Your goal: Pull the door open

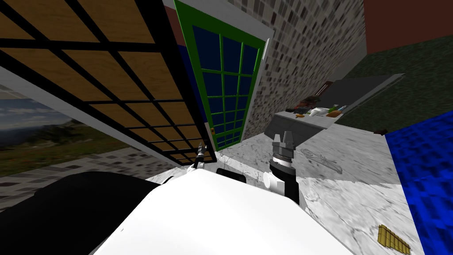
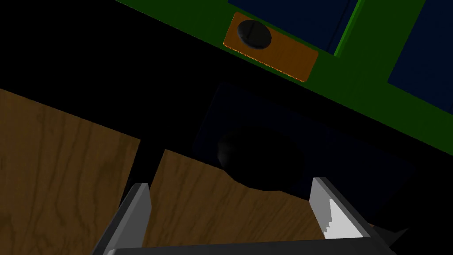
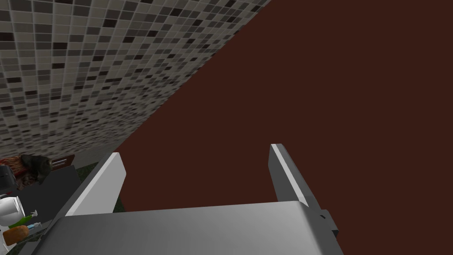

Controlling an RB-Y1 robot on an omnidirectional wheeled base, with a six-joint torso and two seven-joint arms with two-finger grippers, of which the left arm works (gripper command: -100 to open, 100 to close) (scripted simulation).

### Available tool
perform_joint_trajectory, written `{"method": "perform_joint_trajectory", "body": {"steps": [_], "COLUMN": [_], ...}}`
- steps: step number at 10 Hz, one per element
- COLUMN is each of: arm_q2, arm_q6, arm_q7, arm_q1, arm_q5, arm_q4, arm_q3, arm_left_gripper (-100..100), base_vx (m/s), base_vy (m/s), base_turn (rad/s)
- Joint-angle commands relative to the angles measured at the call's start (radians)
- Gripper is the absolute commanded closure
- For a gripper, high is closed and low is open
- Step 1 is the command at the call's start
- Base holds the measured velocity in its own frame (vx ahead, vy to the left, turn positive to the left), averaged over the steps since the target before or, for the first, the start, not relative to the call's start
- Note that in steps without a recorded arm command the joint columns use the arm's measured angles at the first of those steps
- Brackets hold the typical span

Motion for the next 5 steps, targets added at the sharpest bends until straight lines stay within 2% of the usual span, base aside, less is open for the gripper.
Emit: {"method": "perform_joint_trajectory", "body": {"steps": [1,2,4,5], "arm_q2": [-0.005,-0.005,-0.014,-0.014], "arm_q6": [0.004,0.004,0.007,0.007], "arm_q7": [0.050,0.061,0.126,0.141], "arm_q1": [-0.004,-0.004,-0.010,-0.010], "arm_q5": [0.021,0.021,0.052,0.052], "arm_q4": [-0.003,-0.003,-0.008,-0.008], "arm_q3": [-0.008,-0.008,-0.021,-0.021], "arm_left_gripper": [-100,-100,-100,-100], "base_vx": [-0.058,-0.051,-0.053,-0.045], "base_vy": [0.006,0.010,0.010,0.005], "base_turn": [-0.047,-0.020,-0.044,-0.017]}}
